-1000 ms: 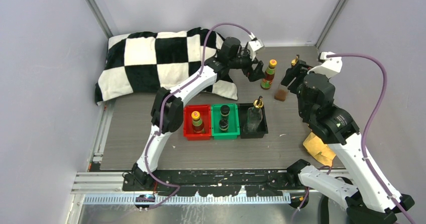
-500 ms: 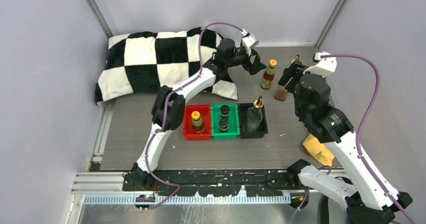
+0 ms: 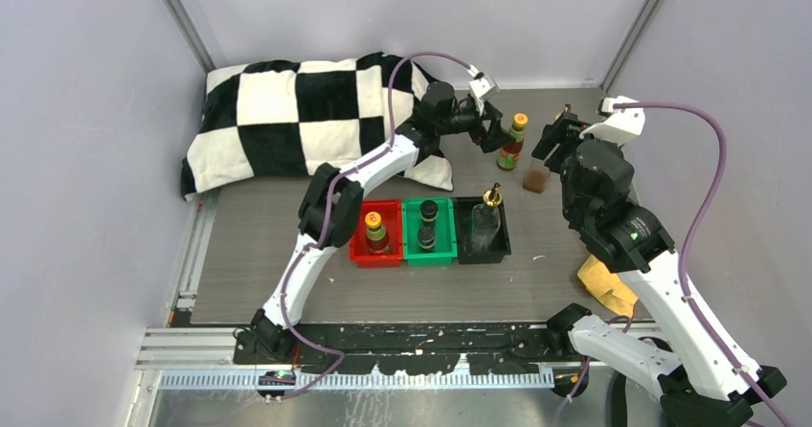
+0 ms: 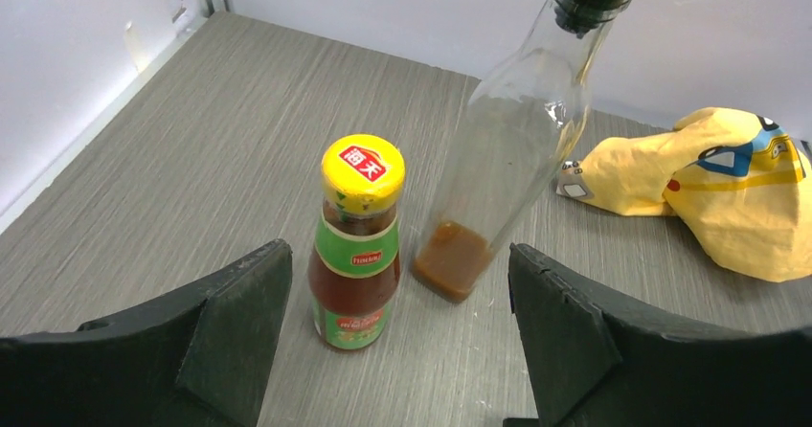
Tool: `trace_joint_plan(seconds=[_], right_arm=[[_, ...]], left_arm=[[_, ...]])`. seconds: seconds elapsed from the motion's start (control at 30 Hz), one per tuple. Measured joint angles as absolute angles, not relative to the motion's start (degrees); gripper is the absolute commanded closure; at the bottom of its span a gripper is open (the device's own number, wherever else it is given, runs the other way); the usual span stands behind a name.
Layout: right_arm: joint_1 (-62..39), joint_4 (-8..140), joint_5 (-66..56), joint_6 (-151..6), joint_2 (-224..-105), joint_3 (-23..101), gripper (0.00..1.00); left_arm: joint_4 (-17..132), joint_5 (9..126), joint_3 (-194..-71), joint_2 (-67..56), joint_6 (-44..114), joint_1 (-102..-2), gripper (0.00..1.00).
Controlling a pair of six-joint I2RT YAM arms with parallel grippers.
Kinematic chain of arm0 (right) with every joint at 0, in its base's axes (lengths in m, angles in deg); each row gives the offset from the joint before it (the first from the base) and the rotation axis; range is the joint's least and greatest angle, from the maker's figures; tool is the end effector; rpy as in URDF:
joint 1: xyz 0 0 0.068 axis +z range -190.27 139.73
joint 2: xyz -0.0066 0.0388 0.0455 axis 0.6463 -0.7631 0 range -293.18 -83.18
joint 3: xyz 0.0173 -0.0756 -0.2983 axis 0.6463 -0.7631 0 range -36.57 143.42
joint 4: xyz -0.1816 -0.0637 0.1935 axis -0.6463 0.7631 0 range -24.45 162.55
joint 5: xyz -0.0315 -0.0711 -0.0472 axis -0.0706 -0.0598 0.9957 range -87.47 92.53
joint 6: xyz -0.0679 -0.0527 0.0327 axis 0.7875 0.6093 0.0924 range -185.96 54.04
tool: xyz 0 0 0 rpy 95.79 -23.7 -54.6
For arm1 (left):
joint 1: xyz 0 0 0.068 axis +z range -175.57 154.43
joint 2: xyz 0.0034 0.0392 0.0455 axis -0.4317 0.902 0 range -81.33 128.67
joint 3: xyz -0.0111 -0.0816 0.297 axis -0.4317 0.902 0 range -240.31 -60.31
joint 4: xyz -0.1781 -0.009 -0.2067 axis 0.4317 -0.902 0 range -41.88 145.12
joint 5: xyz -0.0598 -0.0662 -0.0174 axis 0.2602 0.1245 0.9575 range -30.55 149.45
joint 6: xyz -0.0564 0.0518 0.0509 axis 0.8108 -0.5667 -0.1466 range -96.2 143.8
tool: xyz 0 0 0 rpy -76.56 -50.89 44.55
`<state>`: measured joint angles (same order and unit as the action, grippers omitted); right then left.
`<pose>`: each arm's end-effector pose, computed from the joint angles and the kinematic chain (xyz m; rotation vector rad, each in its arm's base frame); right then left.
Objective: Organize the condiment bottles
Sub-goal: Pick up the bottle from the center of the board.
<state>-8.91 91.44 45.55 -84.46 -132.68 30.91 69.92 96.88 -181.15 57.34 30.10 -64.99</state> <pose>0.1867 0.0476 0.4600 0.3624 1.6318 0.0151 0.4689 -0.4504 0.2827 0.9810 1.4345 -1.1263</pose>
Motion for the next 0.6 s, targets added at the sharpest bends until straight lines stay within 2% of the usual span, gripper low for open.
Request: trace_joint_plan(seconds=[0.6], right_arm=[[-8.9,88.3,45.9,-82.3,-133.4,30.9,0.33]], left_arm=[[72.5,97.2,-187.3,62.6,32.0,-65.9,0.16]])
